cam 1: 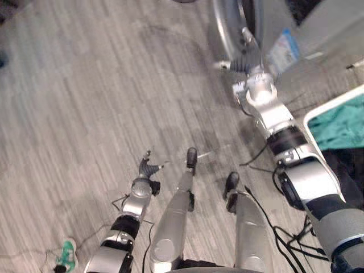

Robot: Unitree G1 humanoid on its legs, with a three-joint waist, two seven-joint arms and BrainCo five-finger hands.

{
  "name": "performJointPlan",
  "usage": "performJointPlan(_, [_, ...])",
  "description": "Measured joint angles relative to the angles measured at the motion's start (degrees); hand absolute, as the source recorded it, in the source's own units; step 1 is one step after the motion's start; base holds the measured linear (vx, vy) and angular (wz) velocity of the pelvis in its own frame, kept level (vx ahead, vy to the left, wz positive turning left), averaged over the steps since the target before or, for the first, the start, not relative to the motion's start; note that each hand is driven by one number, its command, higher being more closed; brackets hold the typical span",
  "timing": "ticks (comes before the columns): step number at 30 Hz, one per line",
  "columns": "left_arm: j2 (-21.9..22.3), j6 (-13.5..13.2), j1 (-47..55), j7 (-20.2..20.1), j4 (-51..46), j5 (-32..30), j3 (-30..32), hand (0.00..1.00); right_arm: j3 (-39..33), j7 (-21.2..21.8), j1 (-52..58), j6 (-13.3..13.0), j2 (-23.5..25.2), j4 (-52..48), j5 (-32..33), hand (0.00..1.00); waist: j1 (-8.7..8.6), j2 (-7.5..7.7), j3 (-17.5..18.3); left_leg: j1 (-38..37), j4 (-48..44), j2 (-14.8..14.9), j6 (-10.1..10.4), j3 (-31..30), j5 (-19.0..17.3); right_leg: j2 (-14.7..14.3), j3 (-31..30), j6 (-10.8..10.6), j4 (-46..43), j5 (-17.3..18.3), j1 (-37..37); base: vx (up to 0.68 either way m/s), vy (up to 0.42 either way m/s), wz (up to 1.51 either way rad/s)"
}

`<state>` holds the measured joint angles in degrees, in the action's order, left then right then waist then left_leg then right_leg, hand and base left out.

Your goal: Pick up the laundry basket with both hands and put the clothes into the washing machine.

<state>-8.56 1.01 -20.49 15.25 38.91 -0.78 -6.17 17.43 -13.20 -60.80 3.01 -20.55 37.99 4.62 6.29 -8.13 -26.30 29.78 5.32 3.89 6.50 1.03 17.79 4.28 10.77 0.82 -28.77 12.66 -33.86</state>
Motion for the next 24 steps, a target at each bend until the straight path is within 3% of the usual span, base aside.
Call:
performJointPlan(5, [-2.67,0.38,-5.05,0.0,-1.02,-0.02,0.01,0.0,4.5,4.8,11.77,-0.42,-3.27,-11.02,-4.87,0.0,-3.43,0.81,-0.51,-1.1,0.0,0.87,-0.24,2.78,-0.22,-1.04,-2.25,0.06,0.82,-1.18,0.0,-0.02,-0.035,-0.3])
performJointPlan(7, [-5.7,0.7,-7.81,-0.02,-1.1,-0.33,0.06,0.0,5.79,6.71,15.81,-0.47,-2.98,-13.46,-5.6,0.0,-4.12,1.22,-0.75,-1.76,0.0,1.47,-2.19,4.27,-1.6,-1.75,-3.23,0.06,0.92,-1.39,-0.1,-0.01,-0.018,-0.43])
performJointPlan(11, [-12.94,1.24,-17.99,1.16,2.61,-2.73,4.43,0.0,5.5,9.59,23.63,-0.63,-1.9,-16.33,-7.11,0.0,-5.84,4.05,-1.5,-1.82,0.0,1.64,-2.74,7.58,-2.04,-2.35,-6.26,-0.65,1.74,-2.77,-1.55,0.0,0.003,-0.42])
performJointPlan(13, [-15.48,1.99,-24.15,3.64,7.19,-1.38,8.19,0.0,5.16,10.02,26.5,-1.1,-0.62,-16.97,-8.57,0.0,-7.33,4.93,-1.78,-1.31,0.0,1.77,-3.24,8.97,-2.39,-2.56,-7.27,-1.22,3.04,-3.87,-2.05,0.02,0.04,-0.43])
performJointPlan(14, [-17.4,2.39,-27.33,4.99,9.57,0.19,9.19,0.0,4.2,10.15,27.75,-1.42,0.51,-16.98,-9.35,0.0,-8.25,6.26,-1.89,-1.21,0.0,1.7,-3.28,10.32,-2.43,-2.58,-8.37,-1.75,3.2,-4.33,-2.74,0.03,0.052,-0.36])
performJointPlan(16, [-20.35,2.74,-31.63,6.31,11.63,2.57,9.11,0.0,2.24,9.99,29.81,-1.9,2.93,-17.68,-9.69,0.0,-9.22,7.36,-1.94,-0.68,0.0,1.85,-3.28,11.29,-2.43,-2.92,-9.49,-1.88,4.5,-5.49,-3.28,0.03,0.038,-0.36])
performJointPlan(21, [-29.1,3.39,-38.69,6.2,10.78,2.1,8.59,0.0,-4.59,9.14,37.97,-3.24,4.61,-27.11,-9.64,0.0,-9.93,8.96,-2.39,1.42,-0.01,3.31,-3.93,14.04,-2.9,-4.52,-10.97,-1.97,8.66,-8.76,-4.41,0.02,0.028,-0.32])
performJointPlan(24, [-32.9,3.89,-41.41,5.98,7.68,-2.43,8.53,0.0,-10.69,7.48,46.2,-4.65,4.64,-34.46,-9.66,0.0,-9.21,9.42,-2.36,3.32,-0.23,3.99,-4.47,15.01,-3.32,-4.99,-11.02,-2.09,11.56,-10.59,-5.01,0.04,0.033,-0.19])
